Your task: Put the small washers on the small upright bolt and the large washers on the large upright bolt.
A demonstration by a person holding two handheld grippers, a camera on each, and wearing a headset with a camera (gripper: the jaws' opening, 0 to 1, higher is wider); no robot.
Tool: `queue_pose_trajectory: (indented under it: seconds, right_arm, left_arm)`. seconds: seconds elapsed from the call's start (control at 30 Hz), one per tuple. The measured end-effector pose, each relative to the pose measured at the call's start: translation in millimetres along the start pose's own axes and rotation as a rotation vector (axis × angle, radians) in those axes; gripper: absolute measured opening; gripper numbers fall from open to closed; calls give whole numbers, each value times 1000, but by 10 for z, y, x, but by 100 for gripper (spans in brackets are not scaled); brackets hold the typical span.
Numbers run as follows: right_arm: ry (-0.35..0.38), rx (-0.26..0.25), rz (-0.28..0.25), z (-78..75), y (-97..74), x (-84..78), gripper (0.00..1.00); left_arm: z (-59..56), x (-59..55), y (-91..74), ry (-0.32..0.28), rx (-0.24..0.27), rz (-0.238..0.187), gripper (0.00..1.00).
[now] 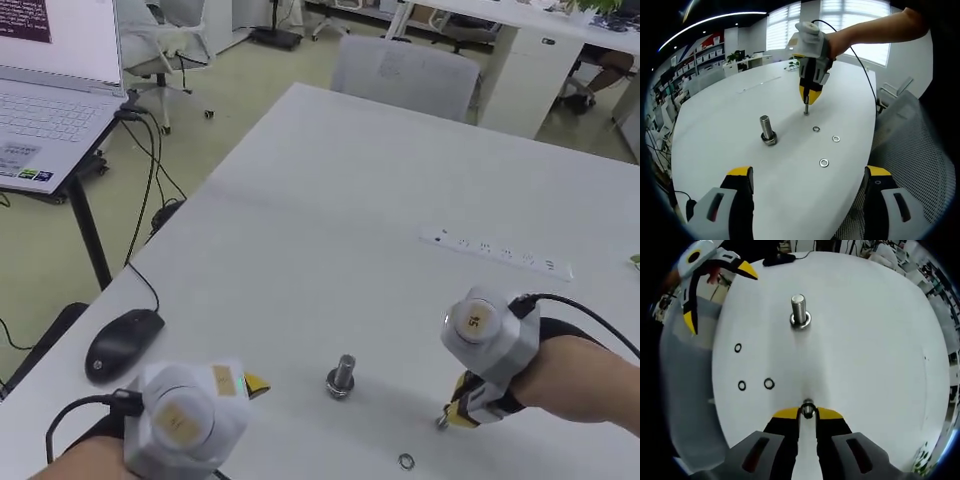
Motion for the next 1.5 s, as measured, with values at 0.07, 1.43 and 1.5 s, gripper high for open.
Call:
queue_pose_trajectory:
  seconds: [0.07,1.43,1.5]
  right_arm:
    - [0,1,1,1,18,-3,13]
    - [-33,-15,27,-26,291,-34,14]
    - [-23,-18,19,-34,280,-25,16]
  left_arm:
    - [-3,-6,1,1,-1,2,91]
    - [5,-27,21,-13,-10,3,87]
    - [9,-30,18,-13,-9,4,87]
Point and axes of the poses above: the centre of the closed fingertips' face, and the gripper's own axes: y roughly forward along the fingers, z roughly to its left, x roughly out of its top, the point moved 1 cm from there along -y, roughly backward along the fingers, and after that the axes turned 2 degrees about -y, right-handed, at the moved point
